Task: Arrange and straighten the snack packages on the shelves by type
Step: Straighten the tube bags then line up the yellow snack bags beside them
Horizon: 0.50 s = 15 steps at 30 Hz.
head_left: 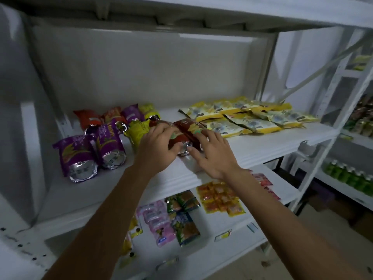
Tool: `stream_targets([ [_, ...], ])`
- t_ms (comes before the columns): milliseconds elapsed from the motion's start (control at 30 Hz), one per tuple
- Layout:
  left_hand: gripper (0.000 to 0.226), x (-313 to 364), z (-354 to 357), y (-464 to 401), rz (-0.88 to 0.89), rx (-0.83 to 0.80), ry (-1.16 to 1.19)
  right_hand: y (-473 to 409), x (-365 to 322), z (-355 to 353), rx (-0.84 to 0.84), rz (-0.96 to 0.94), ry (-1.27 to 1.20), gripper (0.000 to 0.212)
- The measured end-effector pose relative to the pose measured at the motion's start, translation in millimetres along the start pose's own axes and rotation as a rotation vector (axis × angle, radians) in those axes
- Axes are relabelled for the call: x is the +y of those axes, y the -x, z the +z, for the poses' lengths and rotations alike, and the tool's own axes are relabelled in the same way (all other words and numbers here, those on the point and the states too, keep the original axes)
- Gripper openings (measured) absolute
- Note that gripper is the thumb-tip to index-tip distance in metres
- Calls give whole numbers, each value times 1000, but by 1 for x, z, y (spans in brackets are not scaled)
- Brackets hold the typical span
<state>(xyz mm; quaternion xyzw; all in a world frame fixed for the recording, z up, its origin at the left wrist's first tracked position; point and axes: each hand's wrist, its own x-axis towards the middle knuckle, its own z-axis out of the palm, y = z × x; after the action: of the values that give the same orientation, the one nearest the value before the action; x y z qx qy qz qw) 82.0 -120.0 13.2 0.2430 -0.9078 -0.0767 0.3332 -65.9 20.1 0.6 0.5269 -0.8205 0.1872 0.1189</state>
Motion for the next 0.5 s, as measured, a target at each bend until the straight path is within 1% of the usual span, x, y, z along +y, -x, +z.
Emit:
stream_targets([
  [67,45,-4,4,-12,-25,49,70,-19,6,2,18,-20,-18,82],
  [167,41,-12,7,-32,-71,64,148,-47,11,4,40,-42,-28,79],
  [267,32,-21,11,-49,-121,43,126,-70,15,6,46,-53,-59,82],
  [400,28,-29,16,-69,-165,47,107,-99,20,10,32,-87,-92,84],
  [467,23,-34,19,-78,-169,78,125,-115,23,11,16,-99,-123,80],
  [500,20,-35,20,-81,-185,92,128,-123,25,11,1,-107,-137,75],
])
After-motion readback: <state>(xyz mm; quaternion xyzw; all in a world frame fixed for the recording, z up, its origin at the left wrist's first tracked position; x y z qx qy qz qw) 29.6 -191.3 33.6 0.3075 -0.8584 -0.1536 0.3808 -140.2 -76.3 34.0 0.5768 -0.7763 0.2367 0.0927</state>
